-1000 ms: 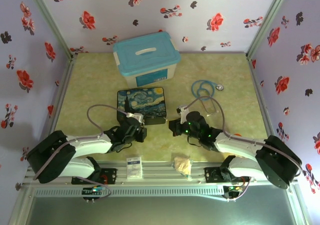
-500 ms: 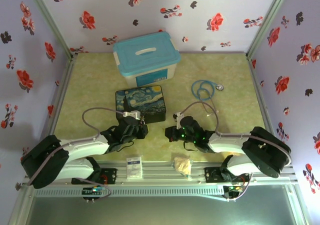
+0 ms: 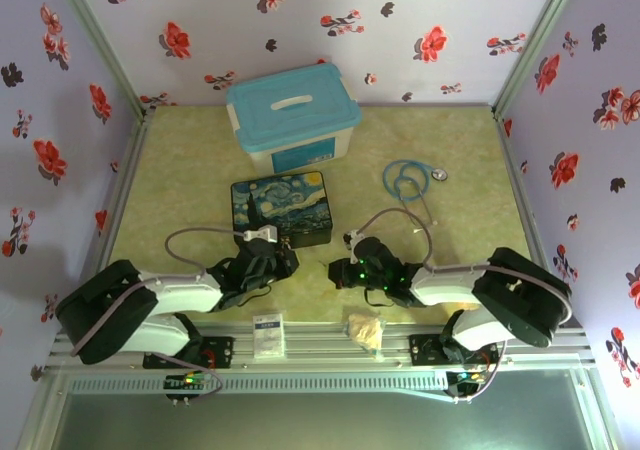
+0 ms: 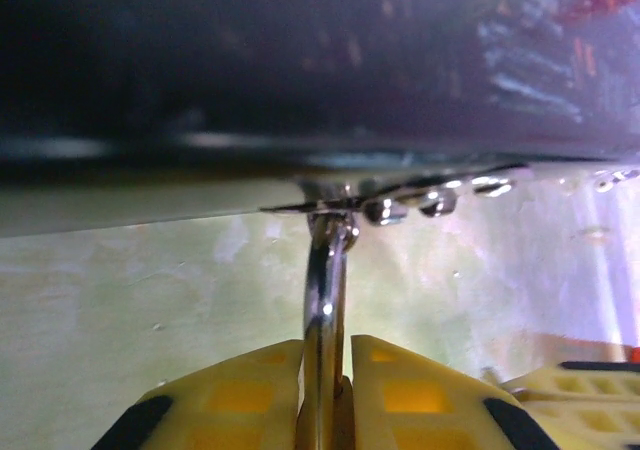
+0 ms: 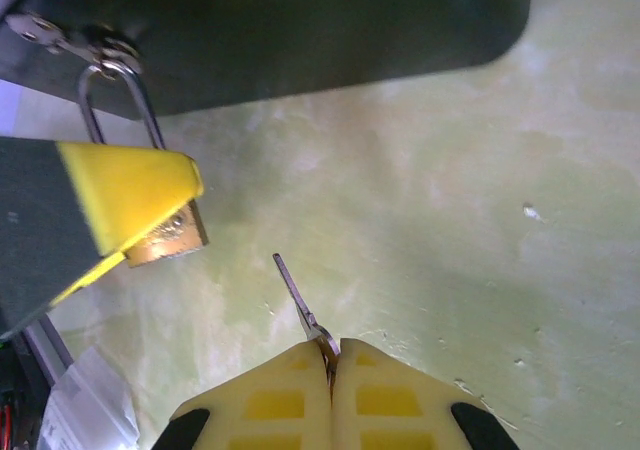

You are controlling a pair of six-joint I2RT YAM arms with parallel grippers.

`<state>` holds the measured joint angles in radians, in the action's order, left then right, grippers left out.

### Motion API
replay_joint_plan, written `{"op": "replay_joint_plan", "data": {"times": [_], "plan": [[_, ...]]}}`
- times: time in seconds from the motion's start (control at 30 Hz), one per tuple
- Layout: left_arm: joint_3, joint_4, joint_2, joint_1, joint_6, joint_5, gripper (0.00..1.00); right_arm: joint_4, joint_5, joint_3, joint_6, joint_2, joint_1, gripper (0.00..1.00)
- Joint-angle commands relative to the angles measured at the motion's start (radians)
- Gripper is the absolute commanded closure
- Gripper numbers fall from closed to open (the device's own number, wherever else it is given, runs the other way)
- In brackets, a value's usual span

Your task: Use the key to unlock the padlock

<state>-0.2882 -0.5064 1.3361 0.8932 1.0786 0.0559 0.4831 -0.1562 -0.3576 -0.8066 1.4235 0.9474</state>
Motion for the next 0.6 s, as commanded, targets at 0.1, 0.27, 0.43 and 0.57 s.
{"op": "replay_joint_plan", "data": {"times": [0.1,0.27,0.43,0.57], "plan": [[0.06,-0.286,0.078,0.008,0.134,-0.007,0.9,0.127,-0.015,-0.021,-0.076,0.097,0.034,1.0],[0.071,-0.421,0.149,0.009,0.185,-0.022,0.91,0.243,-0.056,-0.004,-0.107,0.127,0.046,1.0],[0.069,-0.455,0.184,0.009,0.193,-0.03,0.92,0.28,-0.071,0.008,-0.115,0.134,0.045,1.0],[0.077,-0.467,0.193,0.011,0.201,-0.03,0.92,0.263,-0.084,-0.011,-0.113,0.146,0.046,1.0]]}}
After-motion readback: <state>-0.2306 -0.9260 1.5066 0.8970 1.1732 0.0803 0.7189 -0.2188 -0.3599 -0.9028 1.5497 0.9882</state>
